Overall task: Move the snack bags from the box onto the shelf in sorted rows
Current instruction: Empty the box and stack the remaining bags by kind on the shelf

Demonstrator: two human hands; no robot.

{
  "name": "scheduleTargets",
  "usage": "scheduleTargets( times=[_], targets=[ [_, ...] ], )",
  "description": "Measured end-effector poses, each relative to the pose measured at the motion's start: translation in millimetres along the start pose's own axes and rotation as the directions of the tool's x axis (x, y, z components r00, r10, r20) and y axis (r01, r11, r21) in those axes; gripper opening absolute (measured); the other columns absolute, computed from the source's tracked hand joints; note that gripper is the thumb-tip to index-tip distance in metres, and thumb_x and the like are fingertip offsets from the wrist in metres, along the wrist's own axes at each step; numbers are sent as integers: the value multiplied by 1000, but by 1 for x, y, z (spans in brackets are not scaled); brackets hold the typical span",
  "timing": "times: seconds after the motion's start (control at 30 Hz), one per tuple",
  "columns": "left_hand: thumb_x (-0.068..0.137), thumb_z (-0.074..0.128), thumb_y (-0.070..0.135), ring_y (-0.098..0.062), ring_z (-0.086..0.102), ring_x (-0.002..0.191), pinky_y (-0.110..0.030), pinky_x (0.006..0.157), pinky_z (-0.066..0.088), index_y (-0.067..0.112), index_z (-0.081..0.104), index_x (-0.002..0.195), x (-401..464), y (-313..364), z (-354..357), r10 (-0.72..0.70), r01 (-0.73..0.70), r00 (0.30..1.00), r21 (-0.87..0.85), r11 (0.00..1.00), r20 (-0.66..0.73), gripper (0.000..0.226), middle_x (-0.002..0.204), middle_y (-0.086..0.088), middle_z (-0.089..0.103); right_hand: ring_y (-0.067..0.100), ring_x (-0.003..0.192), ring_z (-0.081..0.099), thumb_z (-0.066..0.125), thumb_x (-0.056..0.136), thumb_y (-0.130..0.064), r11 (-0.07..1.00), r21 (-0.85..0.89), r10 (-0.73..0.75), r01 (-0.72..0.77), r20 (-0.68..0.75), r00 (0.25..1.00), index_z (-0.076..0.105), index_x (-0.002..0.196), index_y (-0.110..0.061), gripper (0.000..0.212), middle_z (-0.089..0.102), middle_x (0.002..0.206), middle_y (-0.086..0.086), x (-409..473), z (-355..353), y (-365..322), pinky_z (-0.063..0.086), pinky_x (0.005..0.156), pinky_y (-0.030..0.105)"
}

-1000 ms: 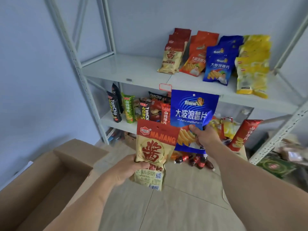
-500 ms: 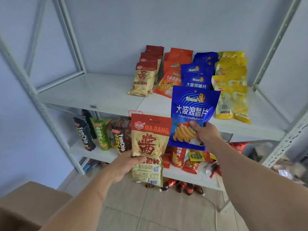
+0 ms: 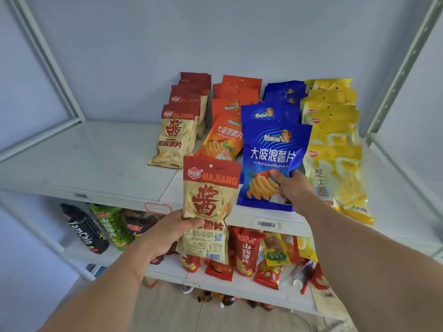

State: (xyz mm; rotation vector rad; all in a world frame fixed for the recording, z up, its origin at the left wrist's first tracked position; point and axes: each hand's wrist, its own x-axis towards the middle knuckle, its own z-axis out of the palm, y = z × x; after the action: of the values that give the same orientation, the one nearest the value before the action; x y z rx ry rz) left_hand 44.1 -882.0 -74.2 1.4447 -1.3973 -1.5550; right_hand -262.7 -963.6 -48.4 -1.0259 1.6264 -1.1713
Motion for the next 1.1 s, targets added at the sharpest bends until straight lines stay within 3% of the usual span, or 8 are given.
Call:
scheduleTargets(
  times=[0.13,0.33,0.6,0.73,0.83,0.9,0.97,1.1],
  targets=[
    [63,86,48,-20,72,107,-43,101,47,19,75,113,26,8,3,-2,2,1000,-57,998,-6,58,114,-3,76,16,82,68,72,88,-43,1000,-17,8,-8,8,1000,64,107,-21,30,71,93,-4,34,6,5,53,67,31],
    [36,93,64,-19,72,105,-39,94,48,16,71,117,48,3,2,-5,6,1000,-64,998,19,97,114,-3,76,14,83,63,73,88,-44,993,-115,-20,14,-52,998,60,110,-19,36,69,99,-3,56,20,15,48,69,30],
    [44,94,57,-24,72,107,-47,100,47,20,76,108,54,6,-14,-6,8,1000,-110,994,23,77,115,-7,76,19,96,61,77,83,-45,982,-184,-9,-29,-202,979,49,128,-13,63,65,122,4,60,30,10,45,72,31],
    [80,80,32,-23,71,107,-47,103,46,16,71,117,49,9,-17,-20,20,1000,-82,996,5,41,113,-4,76,26,109,64,76,83,-48,972,-227,4,-66,-265,964,42,133,-12,71,62,126,6,51,34,3,46,68,33],
    [87,72,24,-24,71,109,-47,103,46,16,71,117,46,10,-21,-12,12,1000,-83,996,-2,32,113,-3,76,28,115,61,71,86,-53,944,-320,-19,-80,-296,955,41,135,-12,71,58,131,9,39,36,-1,53,75,38],
    [85,72,24,-24,71,108,-45,100,47,16,72,115,42,11,-22,-8,8,1000,-82,997,-2,31,111,-3,77,29,123,53,61,93,-51,847,-528,-117,-54,-285,951,43,137,-10,63,52,136,12,27,38,-2,51,91,43],
    [87,71,22,-22,72,105,-42,94,49,16,72,113,39,12,-25,3,-3,1000,-71,997,-1,26,110,-2,77,29,125,49,50,100,-43,627,-776,-317,59,-185,930,49,134,-11,46,52,134,11,12,41,-3,46,99,44],
    [92,68,19,-20,73,99,-37,84,51,16,71,112,32,10,-39,17,-19,999,-66,998,-37,21,107,-2,78,28,116,54,44,102,-30,144,-927,-406,347,265,875,57,123,-15,29,58,125,6,-18,57,-9,45,97,44]
  ],
)
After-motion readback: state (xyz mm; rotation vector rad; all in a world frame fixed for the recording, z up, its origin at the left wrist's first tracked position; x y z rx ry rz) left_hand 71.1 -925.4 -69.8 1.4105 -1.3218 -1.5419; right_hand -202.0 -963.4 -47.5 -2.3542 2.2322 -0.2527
